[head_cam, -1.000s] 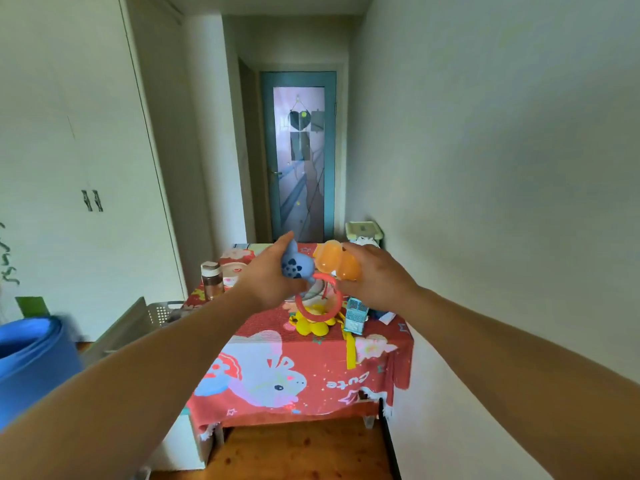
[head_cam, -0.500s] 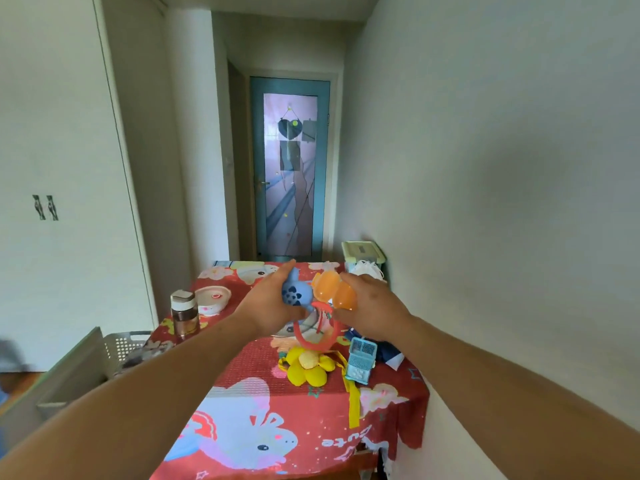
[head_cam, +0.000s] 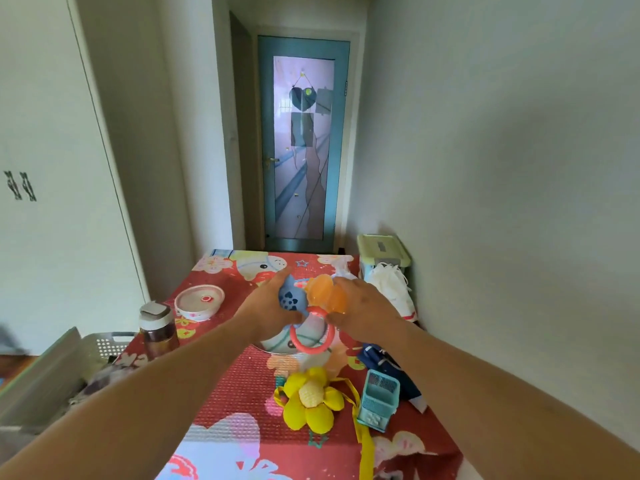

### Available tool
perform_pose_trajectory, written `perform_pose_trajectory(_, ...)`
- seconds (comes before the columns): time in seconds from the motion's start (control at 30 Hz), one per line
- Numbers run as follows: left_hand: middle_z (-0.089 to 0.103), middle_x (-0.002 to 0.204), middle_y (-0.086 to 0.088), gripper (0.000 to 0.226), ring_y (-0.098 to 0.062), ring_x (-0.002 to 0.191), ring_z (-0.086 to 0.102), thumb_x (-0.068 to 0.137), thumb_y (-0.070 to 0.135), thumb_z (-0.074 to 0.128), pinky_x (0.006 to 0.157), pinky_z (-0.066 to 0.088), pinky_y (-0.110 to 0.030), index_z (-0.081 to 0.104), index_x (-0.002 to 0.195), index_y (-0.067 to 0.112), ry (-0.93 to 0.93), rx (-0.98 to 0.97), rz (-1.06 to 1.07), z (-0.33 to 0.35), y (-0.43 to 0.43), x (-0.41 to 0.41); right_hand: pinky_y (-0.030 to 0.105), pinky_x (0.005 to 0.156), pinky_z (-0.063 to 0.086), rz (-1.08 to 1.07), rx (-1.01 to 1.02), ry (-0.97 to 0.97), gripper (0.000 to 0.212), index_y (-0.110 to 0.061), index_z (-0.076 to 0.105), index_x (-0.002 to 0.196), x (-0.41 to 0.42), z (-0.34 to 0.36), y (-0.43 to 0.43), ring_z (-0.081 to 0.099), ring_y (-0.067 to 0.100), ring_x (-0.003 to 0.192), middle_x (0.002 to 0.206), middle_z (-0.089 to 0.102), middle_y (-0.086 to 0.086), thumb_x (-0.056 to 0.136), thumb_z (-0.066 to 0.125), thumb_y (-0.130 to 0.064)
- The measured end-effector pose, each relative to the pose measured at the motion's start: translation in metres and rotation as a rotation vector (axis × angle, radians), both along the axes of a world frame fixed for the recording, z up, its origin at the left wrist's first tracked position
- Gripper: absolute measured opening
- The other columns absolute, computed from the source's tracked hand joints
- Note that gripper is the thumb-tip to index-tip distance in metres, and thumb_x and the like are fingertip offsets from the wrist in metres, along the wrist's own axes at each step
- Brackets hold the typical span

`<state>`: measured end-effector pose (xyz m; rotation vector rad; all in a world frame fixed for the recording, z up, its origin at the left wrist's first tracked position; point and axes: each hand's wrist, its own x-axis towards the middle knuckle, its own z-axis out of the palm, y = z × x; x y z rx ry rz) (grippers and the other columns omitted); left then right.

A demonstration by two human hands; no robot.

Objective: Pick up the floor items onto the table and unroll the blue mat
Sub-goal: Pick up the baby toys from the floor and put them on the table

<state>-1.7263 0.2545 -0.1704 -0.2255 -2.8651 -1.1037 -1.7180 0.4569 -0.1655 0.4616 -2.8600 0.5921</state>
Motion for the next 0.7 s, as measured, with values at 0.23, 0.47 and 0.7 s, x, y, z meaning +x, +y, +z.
perform_pose_trajectory(0.23,0.043,0.142,-0.007,0.108,-0.028,0.119,0.052,0.065,0.030,0.083,0.097,0.045,-0.034,0.012,0.147,0.029,-0.059,0.020,0.075,-0.034,0.028,-0.074,0.037,0.096,0.040,0.047,-0.015,-0.131,0.069,-0.026,0.028,0.142,-0.087,-0.039,0.026,0.047,0.026,0.121,0.139,0.045,0.007,0.083,0.059,-0.046)
perform_pose_trajectory(0.47,0.050,0.134,-0.007,0.105,-0.026,0.110,0.057,0.063,0.029,0.083,0.092,0.050,-0.037,0.019,0.146,0.026,-0.179,-0.001,0.111,-0.095,0.036,-0.121,0.040,0.098,0.040,0.059,0.019,-0.242,0.070,-0.024,0.025,0.144,-0.134,-0.096,0.033,0.045,0.029,0.124,0.138,0.046,0.009,0.085,0.058,-0.043)
perform_pose_trajectory(0.7,0.046,0.137,-0.009,0.107,-0.024,0.108,0.056,0.066,0.022,0.082,0.084,0.046,-0.027,0.013,0.147,0.028,-0.309,0.041,0.105,-0.167,0.033,-0.153,0.035,0.097,0.041,0.064,0.005,-0.353,0.071,-0.023,0.027,0.143,-0.162,-0.166,0.024,0.047,0.024,0.119,0.133,0.047,0.007,0.085,0.060,-0.044)
